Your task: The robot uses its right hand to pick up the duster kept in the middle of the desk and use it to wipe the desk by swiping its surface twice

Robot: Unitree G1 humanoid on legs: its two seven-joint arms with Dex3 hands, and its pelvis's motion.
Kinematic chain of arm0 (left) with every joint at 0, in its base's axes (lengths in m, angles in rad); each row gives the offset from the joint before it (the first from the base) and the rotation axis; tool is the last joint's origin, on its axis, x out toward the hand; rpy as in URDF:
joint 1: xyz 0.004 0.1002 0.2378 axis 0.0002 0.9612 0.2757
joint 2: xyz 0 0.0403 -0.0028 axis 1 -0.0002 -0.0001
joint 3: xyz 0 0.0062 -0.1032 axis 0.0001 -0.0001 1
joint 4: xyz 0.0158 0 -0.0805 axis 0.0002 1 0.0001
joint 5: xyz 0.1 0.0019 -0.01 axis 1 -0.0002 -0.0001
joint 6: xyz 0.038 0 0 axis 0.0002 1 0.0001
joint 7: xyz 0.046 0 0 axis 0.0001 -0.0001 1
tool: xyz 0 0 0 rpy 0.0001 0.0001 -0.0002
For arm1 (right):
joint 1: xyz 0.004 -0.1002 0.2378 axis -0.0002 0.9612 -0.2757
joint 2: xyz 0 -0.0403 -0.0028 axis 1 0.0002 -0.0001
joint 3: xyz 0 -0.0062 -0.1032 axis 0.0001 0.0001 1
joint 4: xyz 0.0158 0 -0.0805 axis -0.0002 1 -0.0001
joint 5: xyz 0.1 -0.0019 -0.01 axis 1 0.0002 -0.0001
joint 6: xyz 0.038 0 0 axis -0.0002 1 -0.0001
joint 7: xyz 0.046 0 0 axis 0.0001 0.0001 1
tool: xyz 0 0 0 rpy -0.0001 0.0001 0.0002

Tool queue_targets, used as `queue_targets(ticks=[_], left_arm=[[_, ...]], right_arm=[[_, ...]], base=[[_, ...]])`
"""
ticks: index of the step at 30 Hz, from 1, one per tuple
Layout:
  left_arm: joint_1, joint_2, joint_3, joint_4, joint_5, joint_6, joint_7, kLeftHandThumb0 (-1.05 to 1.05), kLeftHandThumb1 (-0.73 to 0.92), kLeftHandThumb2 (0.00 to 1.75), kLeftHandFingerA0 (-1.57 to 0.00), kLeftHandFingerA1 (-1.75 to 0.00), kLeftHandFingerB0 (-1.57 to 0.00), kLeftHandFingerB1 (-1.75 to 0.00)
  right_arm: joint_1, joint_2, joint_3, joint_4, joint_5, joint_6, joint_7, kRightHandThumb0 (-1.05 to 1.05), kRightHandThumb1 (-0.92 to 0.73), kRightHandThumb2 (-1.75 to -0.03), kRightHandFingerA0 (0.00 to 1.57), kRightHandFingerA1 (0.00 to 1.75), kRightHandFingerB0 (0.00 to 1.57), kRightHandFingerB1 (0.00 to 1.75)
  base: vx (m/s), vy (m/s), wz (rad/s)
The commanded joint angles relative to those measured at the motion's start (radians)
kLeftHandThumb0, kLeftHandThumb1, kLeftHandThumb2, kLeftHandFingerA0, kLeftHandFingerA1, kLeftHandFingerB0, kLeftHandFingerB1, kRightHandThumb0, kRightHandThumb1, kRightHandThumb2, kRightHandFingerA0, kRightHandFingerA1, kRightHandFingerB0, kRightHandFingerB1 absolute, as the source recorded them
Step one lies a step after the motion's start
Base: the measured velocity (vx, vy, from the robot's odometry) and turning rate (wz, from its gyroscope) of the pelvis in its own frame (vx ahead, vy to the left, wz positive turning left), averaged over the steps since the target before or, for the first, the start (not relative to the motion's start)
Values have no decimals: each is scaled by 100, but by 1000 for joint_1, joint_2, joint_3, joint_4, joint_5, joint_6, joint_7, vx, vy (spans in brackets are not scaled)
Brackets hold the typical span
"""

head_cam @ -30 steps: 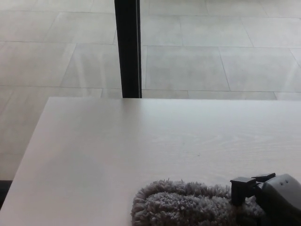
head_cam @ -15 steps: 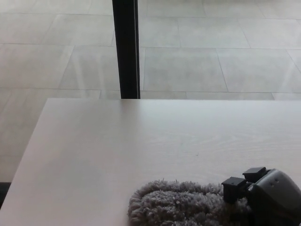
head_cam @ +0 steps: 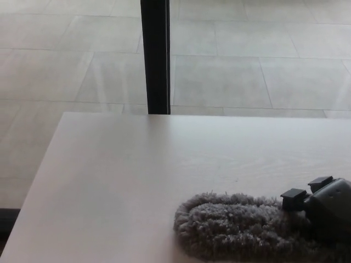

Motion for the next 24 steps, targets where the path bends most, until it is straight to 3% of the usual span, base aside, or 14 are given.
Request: queue_targets(ticks=[1, 4, 6, 7, 8, 9, 10, 12, 13, 14, 15, 20, 23, 24], left_arm=[[19, 14, -18, -4, 8, -51, -12, -53, 84, 65, -44, -60, -43, -47], [27, 10, -14, -2, 3, -53, -20, -51, 83, 65, -43, -59, -43, -47], [31, 10, -17, 2, 7, -54, -13, -52, 84, 65, -44, -57, -44, -46], [37, 13, -18, -5, 5, -57, -27, -52, 84, 65, -43, -60, -42, -46], [47, 13, -16, -16, 2, -61, -32, -52, 84, 65, -43, -63, -42, -49], [49, 13, -16, -16, 2, -58, -29, -51, 84, 65, -44, -62, -44, -48], [52, 13, -16, -13, 3, -60, -25, -53, 83, 64, -46, -61, -45, -48], [51, 9, -10, -3, -1, -58, -21, -52, 82, 64, -47, -60, -49, -48], [51, 10, -5, -3, -8, -51, -34, -52, 81, 65, -44, -60, -46, -47], [51, 10, -4, -4, -9, -50, -35, -52, 81, 65, -44, -60, -46, -47], [53, 9, -1, -3, -12, -50, -38, -52, 80, 64, -43, -60, -46, -48], [56, 5, -21, -9, 9, -57, -16, -51, 83, 65, -45, -59, -46, -46], [61, 2, -22, 1, 12, -63, -16, -52, 81, 64, -45, -56, -47, -45], [62, 0, -14, 3, 3, -60, -23, -52, 80, 64, -43, -55, -45, -44]], right_arm=[[23, -18, -33, 189, -13, 313, 76, -24, -61, -70, 86, 175, 86, 119], [28, -15, -77, 207, 29, 346, 82, -27, -62, -65, 89, 175, 72, 158], [19, -4, -119, 232, 71, 429, 194, -46, -56, -93, 118, 143, 90, 127], [18, 8, -159, 239, 112, 461, 227, -42, -76, -62, 88, 175, 60, 164], [16, 13, -161, 250, 108, 514, 248, -50, -58, -95, 118, 141, 82, 120], [13, 17, -179, 258, 126, 536, 295, -38, -76, -65, 84, 175, 62, 147], [13, 22, -189, 268, 134, 575, 328, -47, -55, -93, 115, 139, 83, 119], [18, 24, -226, 283, 167, 615, 378, -40, -72, -62, 78, 173, 65, 146], [26, 22, -227, 283, 164, 627, 364, -44, -52, -92, 109, 134, 76, 111], [27, 22, -229, 283, 161, 630, 364, -44, -52, -92, 109, 134, 76, 111], [27, 20, -238, 290, 170, 646, 408, -39, -69, -61, 75, 170, 66, 132], [29, 20, -355, 299, 272, 674, 470, -34, -69, -61, 72, 167, 65, 126], [31, 8, -436, 294, 332, 653, 505, -35, -64, -63, 72, 152, 67, 77], [15, 5, -445, 303, 335, 684, 550, -39, -69, -62, 67, 161, 61, 94]], base=[[0, 0, 0], [0, 0, 0], [0, 0, 0], [0, 0, 0], [0, 0, 0], [0, 0, 0], [0, 0, 0], [0, 0, 0], [0, 0, 0], [0, 0, 0], [0, 0, 0], [0, 0, 0], [0, 0, 0], [0, 0, 0]])
